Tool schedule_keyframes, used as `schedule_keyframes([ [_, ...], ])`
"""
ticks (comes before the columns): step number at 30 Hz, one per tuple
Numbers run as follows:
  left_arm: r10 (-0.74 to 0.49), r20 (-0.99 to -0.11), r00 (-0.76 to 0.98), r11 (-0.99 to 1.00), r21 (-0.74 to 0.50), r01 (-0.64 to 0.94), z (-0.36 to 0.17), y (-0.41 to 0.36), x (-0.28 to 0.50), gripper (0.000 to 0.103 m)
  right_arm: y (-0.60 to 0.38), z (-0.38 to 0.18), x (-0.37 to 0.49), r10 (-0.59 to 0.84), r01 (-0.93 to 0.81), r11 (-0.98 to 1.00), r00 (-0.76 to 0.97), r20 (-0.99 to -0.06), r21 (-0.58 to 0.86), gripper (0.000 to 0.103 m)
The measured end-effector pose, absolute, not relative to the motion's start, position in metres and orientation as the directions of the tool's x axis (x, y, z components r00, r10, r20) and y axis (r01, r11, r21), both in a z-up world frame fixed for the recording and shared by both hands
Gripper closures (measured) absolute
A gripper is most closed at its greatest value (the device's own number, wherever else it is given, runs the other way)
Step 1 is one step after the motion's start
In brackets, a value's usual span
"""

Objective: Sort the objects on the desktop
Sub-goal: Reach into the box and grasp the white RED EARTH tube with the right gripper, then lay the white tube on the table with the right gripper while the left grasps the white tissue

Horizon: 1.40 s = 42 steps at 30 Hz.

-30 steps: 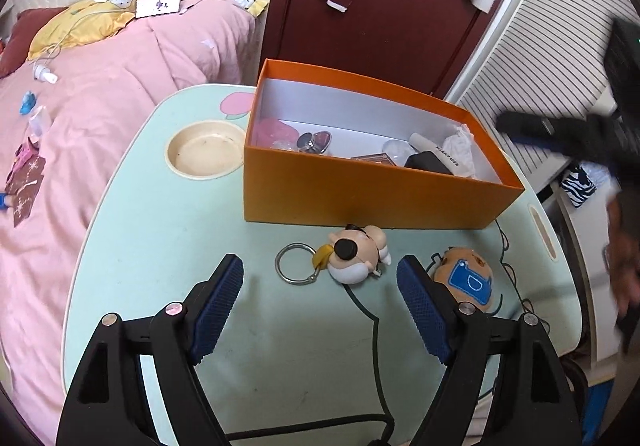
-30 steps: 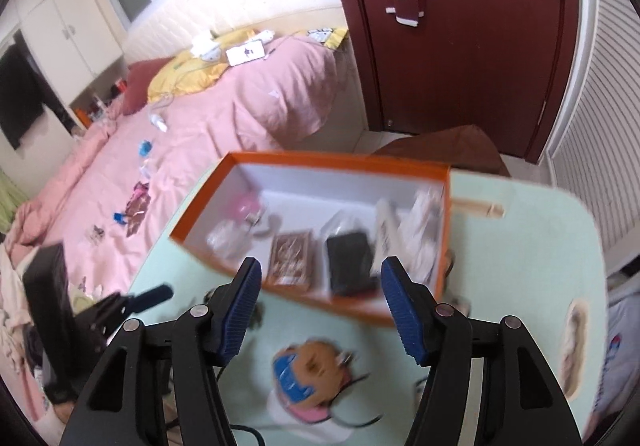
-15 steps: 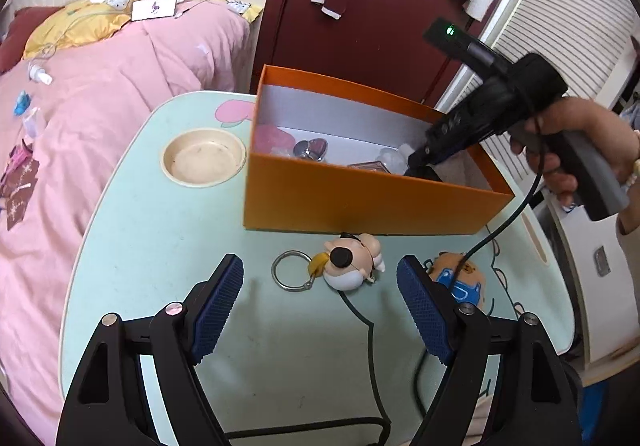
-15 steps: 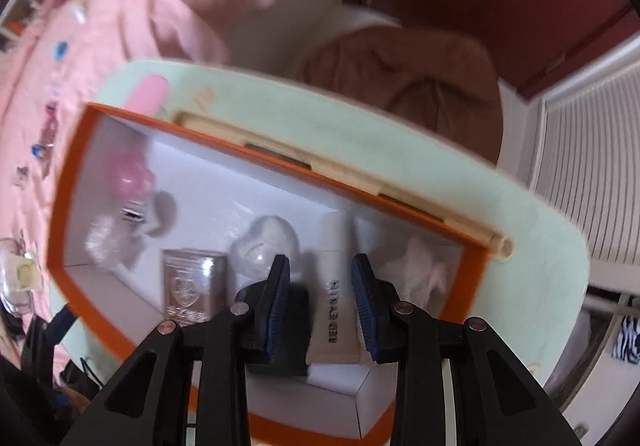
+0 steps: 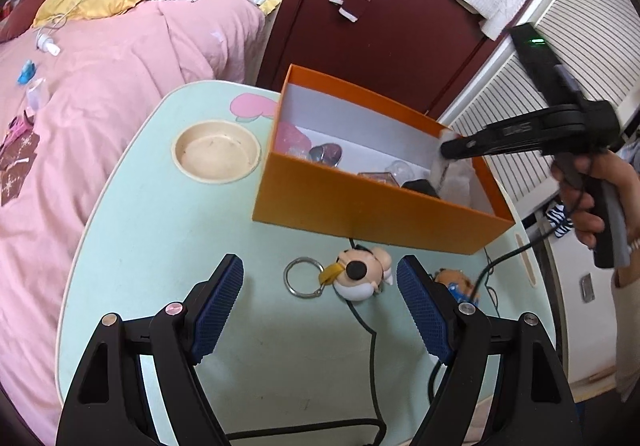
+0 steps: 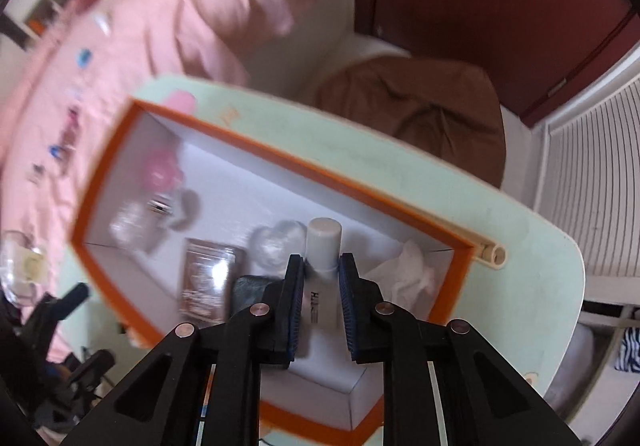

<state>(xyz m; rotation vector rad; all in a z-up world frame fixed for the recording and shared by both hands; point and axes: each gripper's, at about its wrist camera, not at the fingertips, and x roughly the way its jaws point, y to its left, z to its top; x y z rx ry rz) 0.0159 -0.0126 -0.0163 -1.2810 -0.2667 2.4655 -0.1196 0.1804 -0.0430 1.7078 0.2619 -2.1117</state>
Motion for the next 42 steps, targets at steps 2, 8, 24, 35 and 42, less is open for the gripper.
schedule_keyframes([
  [2, 0.392, -0.75, -0.533, -0.92, -0.314, -0.235, -0.009, -0.009, 0.01, 0.024, 0.194, -0.023, -0.111, -0.263, 0.413, -0.896, -0.201, -0.943, 0.162, 0.087],
  [8, 0.405, -0.74, -0.538, -0.913, -0.292, -0.285, 0.014, 0.001, -0.006, 0.024, 0.246, 0.034, -0.065, -0.449, 0.37, -0.868, -0.295, -0.843, 0.333, 0.087],
  [24, 0.449, -0.856, -0.257, -0.814, -0.273, -0.513, -0.014, 0.141, -0.088, 0.024, 0.314, -0.069, 0.016, -0.562, 0.174, -0.826, -0.193, -0.805, 0.535, 0.087],
  [35, 0.388, -0.905, -0.174, -0.802, -0.238, -0.548, -0.054, 0.187, -0.104, 0.046, 0.341, -0.084, 0.032, -0.612, 0.138, -0.784, -0.335, -0.716, 0.605, 0.08],
  [42, 0.442, -0.879, -0.182, -0.77, -0.267, -0.579, -0.06, 0.198, -0.099, 0.079, 0.338, -0.093, 0.03, -0.63, 0.12, -0.767, -0.326, -0.705, 0.63, 0.079],
])
